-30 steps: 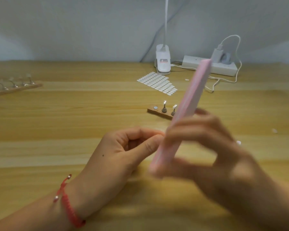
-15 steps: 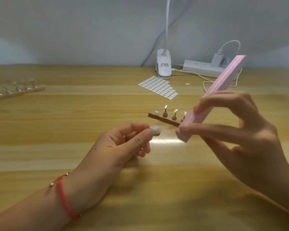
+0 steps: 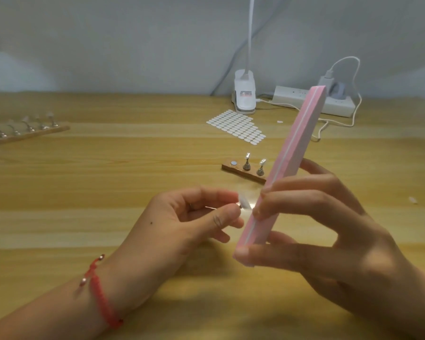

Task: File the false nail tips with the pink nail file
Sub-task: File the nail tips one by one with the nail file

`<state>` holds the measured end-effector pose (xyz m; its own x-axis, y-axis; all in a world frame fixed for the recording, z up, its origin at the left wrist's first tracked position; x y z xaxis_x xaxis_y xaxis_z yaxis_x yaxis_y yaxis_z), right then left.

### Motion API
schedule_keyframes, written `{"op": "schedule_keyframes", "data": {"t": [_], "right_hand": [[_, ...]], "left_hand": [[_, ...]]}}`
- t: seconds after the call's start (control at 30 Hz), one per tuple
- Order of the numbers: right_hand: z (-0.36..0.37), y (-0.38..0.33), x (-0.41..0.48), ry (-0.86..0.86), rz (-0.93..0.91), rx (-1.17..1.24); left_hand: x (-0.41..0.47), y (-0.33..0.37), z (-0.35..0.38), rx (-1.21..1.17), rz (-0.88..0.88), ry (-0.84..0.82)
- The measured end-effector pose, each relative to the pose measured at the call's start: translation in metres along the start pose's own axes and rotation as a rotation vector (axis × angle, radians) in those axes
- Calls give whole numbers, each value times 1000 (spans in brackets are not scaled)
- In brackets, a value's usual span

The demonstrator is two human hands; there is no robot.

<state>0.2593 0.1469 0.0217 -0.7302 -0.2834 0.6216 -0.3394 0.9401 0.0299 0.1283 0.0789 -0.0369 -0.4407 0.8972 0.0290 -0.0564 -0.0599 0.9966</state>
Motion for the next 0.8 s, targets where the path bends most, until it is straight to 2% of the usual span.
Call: {"op": "schedule_keyframes", "data": {"t": [0.13,0.23,0.37,0.47,0.6,0.73,0.8], "right_hand": [[-5,14,-1,-18,53,-51],[-6,16,-1,-17,69,-57],[1,1,1,-18,35,-27],[2,-2,1,-34,0,-93],[-5,8,5,-4,83,-81],[6,-10,4,-56,0,-78],[1,-1,4,-40,48,-58]], "left_hand": [[1,-3,-1,-22,-9,10],[1,-5,0,50,-12,0],[-1,-4,1,64,-15,-20],[-1,1,5,35,9,-52],[-1,4,2,64,55,-12],[-3,4,1,93,103,6],[-4,5,-2,100,122,32]]}}
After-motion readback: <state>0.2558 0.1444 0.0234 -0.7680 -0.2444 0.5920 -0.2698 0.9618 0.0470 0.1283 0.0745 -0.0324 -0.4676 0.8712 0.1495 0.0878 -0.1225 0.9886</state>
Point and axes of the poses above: each hand's wrist, its own x-axis towards the middle knuckle, its own z-axis out of the palm, y = z × x, the point moved 8 cm from there along x, towards the middle knuckle, and after that the axes turned 6 degrees about -y, right-handed, at the moved point
